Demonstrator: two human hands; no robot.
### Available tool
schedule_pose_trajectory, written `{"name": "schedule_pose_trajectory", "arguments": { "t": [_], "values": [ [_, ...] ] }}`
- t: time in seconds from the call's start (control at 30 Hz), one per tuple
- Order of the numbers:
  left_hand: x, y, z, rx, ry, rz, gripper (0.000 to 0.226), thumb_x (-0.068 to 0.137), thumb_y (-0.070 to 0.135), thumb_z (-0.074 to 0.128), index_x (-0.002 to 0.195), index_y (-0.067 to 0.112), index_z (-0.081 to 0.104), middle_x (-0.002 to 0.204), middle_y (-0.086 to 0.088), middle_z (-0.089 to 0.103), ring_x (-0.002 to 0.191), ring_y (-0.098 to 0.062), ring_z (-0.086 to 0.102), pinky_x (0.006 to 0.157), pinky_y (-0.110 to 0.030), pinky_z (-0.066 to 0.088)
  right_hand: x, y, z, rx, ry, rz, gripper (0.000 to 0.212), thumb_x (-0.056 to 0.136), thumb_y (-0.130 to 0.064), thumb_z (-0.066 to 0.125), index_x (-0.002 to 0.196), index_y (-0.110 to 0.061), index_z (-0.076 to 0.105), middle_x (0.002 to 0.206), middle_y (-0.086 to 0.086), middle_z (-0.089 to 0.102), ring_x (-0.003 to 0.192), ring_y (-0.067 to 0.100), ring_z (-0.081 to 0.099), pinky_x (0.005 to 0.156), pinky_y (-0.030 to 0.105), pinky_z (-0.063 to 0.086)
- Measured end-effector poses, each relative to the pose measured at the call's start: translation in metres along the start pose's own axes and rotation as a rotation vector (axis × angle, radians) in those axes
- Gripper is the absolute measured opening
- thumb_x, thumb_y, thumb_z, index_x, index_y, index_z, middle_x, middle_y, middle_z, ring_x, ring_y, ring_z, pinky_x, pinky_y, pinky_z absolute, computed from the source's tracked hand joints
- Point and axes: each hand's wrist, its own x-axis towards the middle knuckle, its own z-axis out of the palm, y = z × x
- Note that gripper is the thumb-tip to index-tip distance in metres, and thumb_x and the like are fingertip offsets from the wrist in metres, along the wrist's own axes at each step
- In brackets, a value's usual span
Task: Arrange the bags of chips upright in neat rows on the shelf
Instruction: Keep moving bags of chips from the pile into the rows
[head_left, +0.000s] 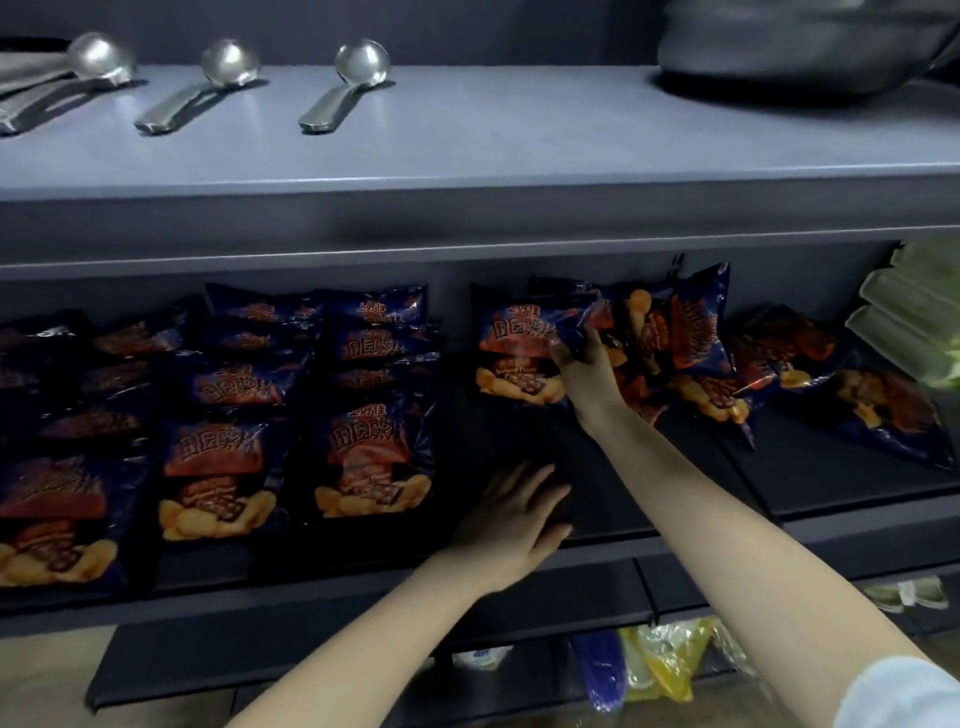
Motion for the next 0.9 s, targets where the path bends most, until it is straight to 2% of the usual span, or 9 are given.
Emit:
{"name": "schedule_pose_trajectory", "arguments": {
  "t": [0.07,0.13,0.2,0.3,0.37,0.5,0.63,0.77,0.9],
  "values": [
    [0.002,-0.002,0.001,0.019,0.039,0.015,0.066,0.091,0.057,0.014,0.145,0.022,0.030,0.156,-0.002,0.016,0.143,-0.026,0.010,0.116,-0.041,0.006,0.013,0.001,0.009,-0.019,-0.019,0.015,0.061,0.097,-0.021,0.050,0.148,-0.016,0.019,0.146,0.004,0.038,0.134,0.020,0.036,0.112,0.037,0.031],
    [0.003,-0.004,0.003,0.039,0.008,0.017,0.070,0.090,0.063,0.012,0.146,0.024,0.026,0.157,0.000,0.013,0.143,-0.025,0.007,0.115,-0.038,0.002,0.027,0.004,0.018,-0.031,-0.049,0.021,0.061,0.096,-0.020,0.051,0.148,-0.015,0.020,0.147,0.007,0.037,0.135,0.022,0.035,0.113,0.039,0.030],
    [0.003,-0.007,0.004,0.040,0.009,0.012,0.064,0.093,0.059,0.017,0.146,0.025,0.025,0.157,0.001,0.012,0.143,-0.025,0.007,0.115,-0.037,0.002,0.039,0.002,0.027,-0.057,-0.059,0.019,0.055,0.096,-0.017,0.051,0.145,-0.011,0.027,0.142,0.008,0.043,0.130,0.020,0.041,0.109,0.035,0.033],
    [0.005,-0.009,0.004,0.023,0.017,0.020,0.055,0.096,0.050,0.029,0.146,0.026,0.025,0.156,0.001,0.013,0.142,-0.024,0.007,0.115,-0.039,0.004,0.057,0.002,0.038,-0.049,-0.086,0.045,0.044,0.096,-0.014,0.052,0.137,-0.010,0.039,0.130,0.008,0.054,0.107,0.015,0.055,0.092,0.031,0.048],
    [0.004,-0.009,0.005,0.015,0.046,0.027,0.054,0.096,0.049,0.033,0.145,0.025,0.028,0.155,0.001,0.016,0.141,-0.024,0.008,0.115,-0.039,0.006,0.069,0.005,0.043,-0.049,-0.094,0.076,0.041,0.096,-0.013,0.052,0.135,-0.010,0.043,0.123,0.007,0.058,0.099,0.016,0.059,0.078,0.027,0.051],
    [0.004,-0.011,0.010,-0.010,0.104,0.044,0.053,0.095,0.047,0.037,0.142,0.023,0.034,0.153,-0.001,0.022,0.140,-0.026,0.014,0.114,-0.041,0.011,0.081,0.015,0.050,-0.175,-0.061,0.072,0.033,0.095,-0.011,0.051,0.128,-0.010,0.049,0.109,0.005,0.058,0.099,0.020,0.055,0.082,0.031,0.045],
    [0.004,-0.011,0.010,-0.031,0.100,0.022,0.053,0.095,0.047,0.037,0.142,0.024,0.033,0.154,0.000,0.021,0.141,-0.024,0.012,0.114,-0.041,0.009,0.080,0.019,0.052,-0.277,-0.013,0.043,0.033,0.095,-0.014,0.050,0.127,-0.009,0.048,0.112,0.009,0.059,0.099,0.022,0.056,0.084,0.032,0.046],
    [0.005,-0.012,0.011,-0.036,0.091,0.020,0.053,0.095,0.048,0.036,0.142,0.024,0.032,0.154,0.001,0.019,0.142,-0.024,0.010,0.115,-0.041,0.010,0.077,0.015,0.053,-0.391,0.030,0.072,0.034,0.092,-0.021,0.058,0.121,-0.004,0.055,0.111,0.014,0.063,0.094,0.025,0.059,0.078,0.033,0.049],
    [0.006,-0.014,0.013,-0.028,0.113,0.042,0.053,0.094,0.048,0.037,0.142,0.023,0.034,0.154,0.001,0.021,0.141,-0.024,0.013,0.116,-0.041,0.012,0.067,0.002,0.053,-0.629,0.013,0.014,0.034,0.089,-0.025,0.062,0.117,-0.005,0.059,0.111,0.015,0.064,0.092,0.026,0.061,0.070,0.029,0.047]
  ]
}}
